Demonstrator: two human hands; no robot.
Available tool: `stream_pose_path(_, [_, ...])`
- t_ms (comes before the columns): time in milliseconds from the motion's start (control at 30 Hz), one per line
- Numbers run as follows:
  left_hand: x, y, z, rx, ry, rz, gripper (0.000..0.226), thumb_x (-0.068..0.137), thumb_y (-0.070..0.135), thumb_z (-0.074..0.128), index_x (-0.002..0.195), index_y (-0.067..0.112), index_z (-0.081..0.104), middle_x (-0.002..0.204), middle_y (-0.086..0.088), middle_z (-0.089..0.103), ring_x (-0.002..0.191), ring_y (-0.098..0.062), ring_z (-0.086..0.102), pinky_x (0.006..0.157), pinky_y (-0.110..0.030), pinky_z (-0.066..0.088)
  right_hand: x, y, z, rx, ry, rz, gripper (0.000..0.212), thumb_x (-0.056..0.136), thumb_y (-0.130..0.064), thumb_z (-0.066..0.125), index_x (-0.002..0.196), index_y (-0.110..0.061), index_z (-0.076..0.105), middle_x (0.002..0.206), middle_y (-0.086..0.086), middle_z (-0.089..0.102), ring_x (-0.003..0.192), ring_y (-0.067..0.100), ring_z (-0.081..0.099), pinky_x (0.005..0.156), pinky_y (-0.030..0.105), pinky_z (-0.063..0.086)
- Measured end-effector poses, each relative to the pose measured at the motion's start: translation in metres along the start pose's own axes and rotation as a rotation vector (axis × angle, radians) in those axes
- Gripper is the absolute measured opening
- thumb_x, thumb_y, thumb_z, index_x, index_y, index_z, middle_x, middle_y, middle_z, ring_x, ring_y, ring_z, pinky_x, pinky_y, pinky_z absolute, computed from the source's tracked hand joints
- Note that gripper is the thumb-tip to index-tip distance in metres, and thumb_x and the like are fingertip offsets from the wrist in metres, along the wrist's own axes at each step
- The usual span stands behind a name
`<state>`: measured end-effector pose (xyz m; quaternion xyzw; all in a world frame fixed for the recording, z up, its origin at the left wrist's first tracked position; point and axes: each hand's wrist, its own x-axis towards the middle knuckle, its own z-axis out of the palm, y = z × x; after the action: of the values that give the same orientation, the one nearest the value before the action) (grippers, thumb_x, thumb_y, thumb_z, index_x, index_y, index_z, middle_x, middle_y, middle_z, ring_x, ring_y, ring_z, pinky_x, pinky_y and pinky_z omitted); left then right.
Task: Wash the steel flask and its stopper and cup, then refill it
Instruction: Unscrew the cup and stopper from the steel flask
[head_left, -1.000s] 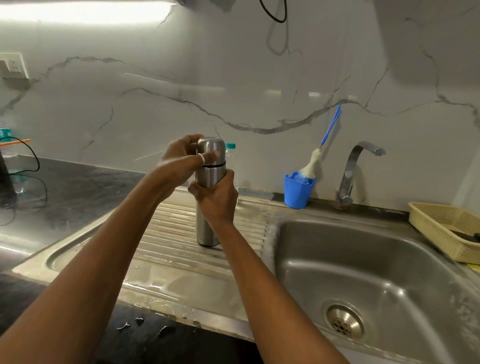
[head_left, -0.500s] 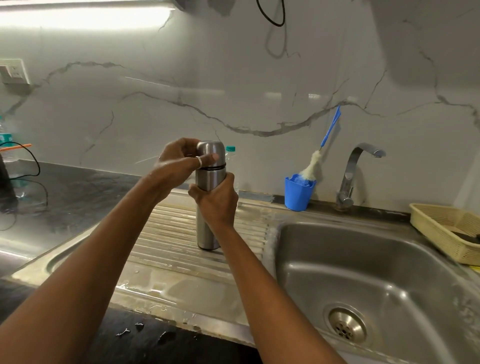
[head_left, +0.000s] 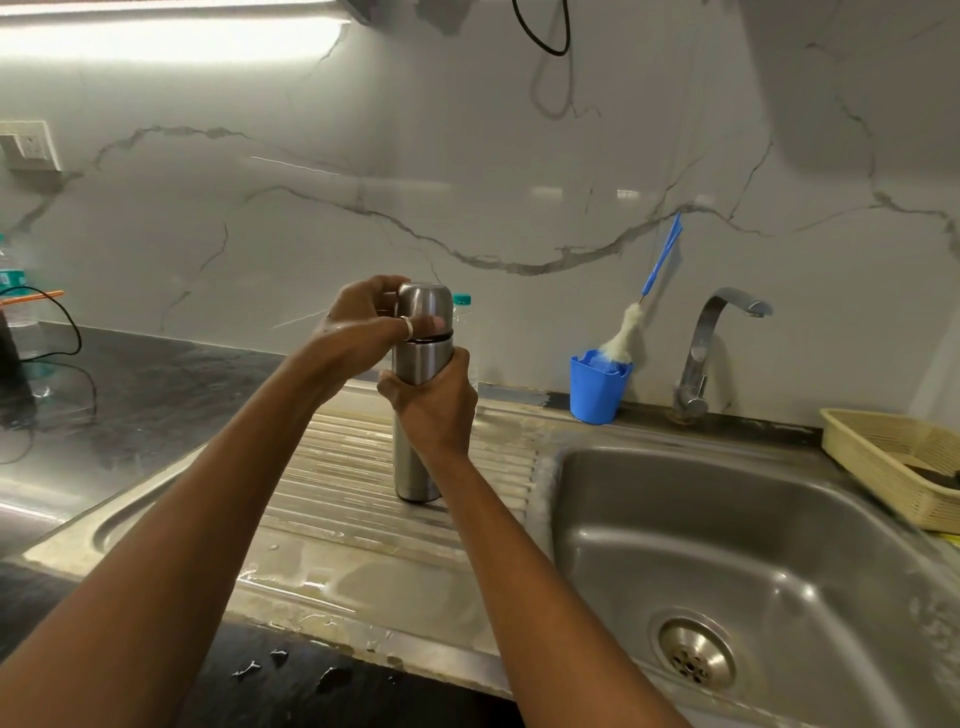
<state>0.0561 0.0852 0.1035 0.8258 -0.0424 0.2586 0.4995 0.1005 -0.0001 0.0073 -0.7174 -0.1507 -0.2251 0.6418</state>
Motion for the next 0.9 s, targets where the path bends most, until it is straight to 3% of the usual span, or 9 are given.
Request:
stream_pose_path(100, [0.0,0.0,0.004,-0.077,0.078,-0.007,0.067,0.081,0.026,0.086,0.138,0.014,0.053,0.111,0.007,0.061,0.094,-0.003,0.06,0.068,-0.011,0.046,0.0,-0.001,0.0,-0.001,-0.009,0.002,0.063,0.072,-0.03,0.089,0.116,-0.03,0.043,0.103,-0.009,0.06,0.086,0.015,0.064,0.074,0.025,0.055])
stream_pose_path(200, [0.001,0.0,0.006,-0.141,0.113,-0.02,0.084,0.078,0.036,0.087,0.147,0.016,0.044,0.122,0.004,0.06,0.101,-0.006,0.059,0.077,-0.017,0.049,0.001,-0.002,0.0,-0.006,-0.012,0.002,0.063,0.071,-0.03,0.088,0.116,-0.029,0.044,0.102,-0.01,0.059,0.085,0.014,0.064,0.074,0.026,0.056])
stream_pose_path(300, [0.006,-0.001,0.002,-0.249,0.151,-0.038,0.071,0.078,0.042,0.086,0.137,0.02,0.054,0.12,0.003,0.066,0.109,-0.013,0.063,0.091,-0.027,0.052,0.0,-0.002,0.0,-0.019,-0.019,0.001,0.067,0.072,-0.031,0.088,0.123,-0.024,0.045,0.103,-0.01,0.057,0.084,0.012,0.061,0.072,0.021,0.051])
stream_pose_path(400, [0.008,-0.005,-0.007,-0.347,0.161,-0.065,0.064,0.079,0.045,0.085,0.131,0.018,0.06,0.118,0.0,0.069,0.113,-0.017,0.065,0.096,-0.031,0.053,0.001,-0.002,0.0,-0.02,-0.026,0.011,0.067,0.073,-0.031,0.088,0.125,-0.023,0.045,0.104,-0.009,0.056,0.086,0.012,0.061,0.076,0.026,0.053])
stream_pose_path(533, [0.002,-0.019,-0.018,-0.457,0.214,-0.143,0.074,0.078,0.042,0.086,0.139,0.015,0.052,0.125,-0.004,0.066,0.118,-0.018,0.061,0.101,-0.035,0.05,0.0,-0.003,-0.001,-0.015,-0.032,0.029,0.067,0.075,-0.031,0.087,0.127,-0.021,0.046,0.104,-0.008,0.056,0.085,0.01,0.059,0.078,0.027,0.054])
stream_pose_path(700, [-0.018,-0.05,-0.027,-0.489,0.265,-0.239,0.08,0.076,0.031,0.087,0.143,0.019,0.044,0.128,-0.007,0.06,0.119,-0.022,0.06,0.104,-0.037,0.05,-0.003,-0.006,-0.006,0.001,-0.045,0.038,0.065,0.075,-0.028,0.086,0.126,-0.02,0.047,0.104,-0.005,0.06,0.081,0.006,0.06,0.068,0.018,0.049])
stream_pose_path(800, [-0.033,-0.068,-0.032,-0.376,0.202,-0.29,0.067,0.085,0.01,0.075,0.143,0.015,0.041,0.128,-0.014,0.056,0.117,-0.029,0.06,0.101,-0.036,0.051,-0.005,-0.01,-0.007,-0.019,-0.037,0.054,0.062,0.074,-0.03,0.085,0.122,-0.02,0.048,0.101,-0.005,0.061,0.082,0.007,0.061,0.066,0.02,0.048])
stream_pose_path(900, [-0.044,-0.084,-0.035,-0.14,0.091,-0.34,0.053,0.086,0.002,0.073,0.133,0.012,0.053,0.116,-0.012,0.064,0.104,-0.023,0.063,0.084,-0.028,0.051,-0.006,-0.012,-0.007,-0.044,-0.009,0.062,0.059,0.073,-0.034,0.085,0.118,-0.02,0.049,0.1,-0.004,0.064,0.085,0.014,0.065,0.07,0.027,0.052])
